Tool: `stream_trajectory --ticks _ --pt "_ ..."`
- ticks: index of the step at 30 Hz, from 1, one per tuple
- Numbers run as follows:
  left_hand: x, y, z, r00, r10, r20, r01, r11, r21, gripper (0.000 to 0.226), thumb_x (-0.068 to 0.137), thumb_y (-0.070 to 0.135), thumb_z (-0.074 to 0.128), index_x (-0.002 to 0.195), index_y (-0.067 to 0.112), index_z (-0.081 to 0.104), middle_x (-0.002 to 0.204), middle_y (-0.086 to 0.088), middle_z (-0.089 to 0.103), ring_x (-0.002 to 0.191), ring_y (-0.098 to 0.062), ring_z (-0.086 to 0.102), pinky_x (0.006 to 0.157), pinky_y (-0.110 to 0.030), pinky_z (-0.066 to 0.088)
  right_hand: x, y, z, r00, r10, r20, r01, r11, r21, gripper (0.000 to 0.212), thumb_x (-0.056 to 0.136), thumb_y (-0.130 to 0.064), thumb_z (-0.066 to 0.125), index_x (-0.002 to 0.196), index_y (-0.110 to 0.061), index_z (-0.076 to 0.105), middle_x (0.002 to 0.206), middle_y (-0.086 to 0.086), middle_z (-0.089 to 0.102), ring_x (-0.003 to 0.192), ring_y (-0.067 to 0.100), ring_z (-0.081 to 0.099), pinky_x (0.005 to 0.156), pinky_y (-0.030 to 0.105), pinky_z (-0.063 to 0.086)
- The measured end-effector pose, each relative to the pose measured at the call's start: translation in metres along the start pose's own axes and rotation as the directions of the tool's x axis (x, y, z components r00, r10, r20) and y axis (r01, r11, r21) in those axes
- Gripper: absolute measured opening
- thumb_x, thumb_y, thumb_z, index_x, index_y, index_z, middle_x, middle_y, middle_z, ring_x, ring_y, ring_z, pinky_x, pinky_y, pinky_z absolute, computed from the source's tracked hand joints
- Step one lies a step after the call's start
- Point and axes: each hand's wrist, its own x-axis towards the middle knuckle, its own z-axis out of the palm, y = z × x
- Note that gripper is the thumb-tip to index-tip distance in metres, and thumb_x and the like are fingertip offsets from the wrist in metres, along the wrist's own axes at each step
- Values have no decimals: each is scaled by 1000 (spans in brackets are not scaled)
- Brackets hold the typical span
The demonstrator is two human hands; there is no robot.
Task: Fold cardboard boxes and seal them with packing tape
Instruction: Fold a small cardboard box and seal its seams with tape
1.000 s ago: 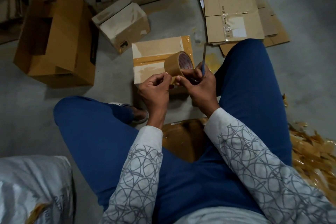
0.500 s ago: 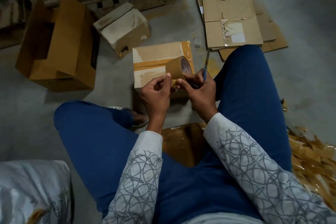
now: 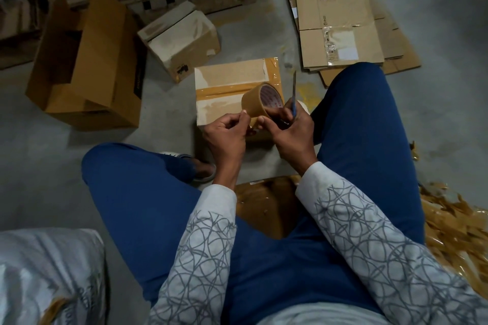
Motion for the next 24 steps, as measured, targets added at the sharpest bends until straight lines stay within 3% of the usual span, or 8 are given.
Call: stream_trajectory --ticks 3,6,9,12,16,19,22,24 --pt "-2 1 2 997 -66 -27 65 997 -38 8 88 17 77 82 21 76 79 1 75 82 -16 73 65 -21 58 -1 -4 0 1000 -13 11 13 1000 -26 35 83 -22 83 109 -24 60 100 -20 66 102 3 68 90 33 60" --pt "0 1 4 994 -98 -45 96 994 -48 9 86 16 79 78 21 76 77 1 75 79 -15 72 64 -20 55 -1 -4 -1 1000 -7 -5 6 999 -37 34 82 -24 83 107 -23 60 98 -18 66 98 1 67 89 33 59" --pt "1 0 5 991 -132 -22 131 990 -50 8 85 21 78 77 19 78 77 0 76 83 -19 74 73 -35 63 0 -1 0 999 31 -8 -31 999 -7 40 78 -40 81 107 -19 61 106 -4 70 103 11 68 89 41 60" --pt "1 -1 3 984 -177 2 176 978 -115 13 89 23 74 77 18 77 78 -5 76 85 -26 75 79 -50 63 3 3 2 998 65 -6 -65 998 22 50 76 -47 78 104 -10 61 106 0 72 103 12 70 86 45 61" --pt "-1 5 -1 986 -160 47 165 977 -137 8 91 27 75 91 19 77 84 2 76 86 -12 74 78 -40 64 3 4 3 998 58 8 -58 996 71 39 81 -27 83 98 -3 58 102 -2 75 103 12 72 88 47 60" --pt "1 7 -4 990 -133 50 137 984 -111 15 89 23 78 102 16 77 86 8 75 83 -7 73 76 -36 64 2 2 2 1000 23 12 -24 999 44 29 83 -16 83 101 -17 61 99 -11 73 101 8 71 90 41 60" --pt "3 8 -7 994 -91 57 94 994 -58 10 88 20 78 98 19 78 85 7 76 81 -9 74 75 -38 64 2 1 1 1000 7 25 -8 999 43 31 83 -19 82 103 -26 60 104 -6 73 103 9 70 90 40 60" --pt "3 8 -8 996 -75 48 76 997 -26 8 88 20 78 96 19 79 83 10 76 80 -7 73 75 -38 64 2 -1 0 999 -10 33 9 1000 19 32 84 -19 82 102 -30 58 102 -13 70 103 6 69 90 35 60"
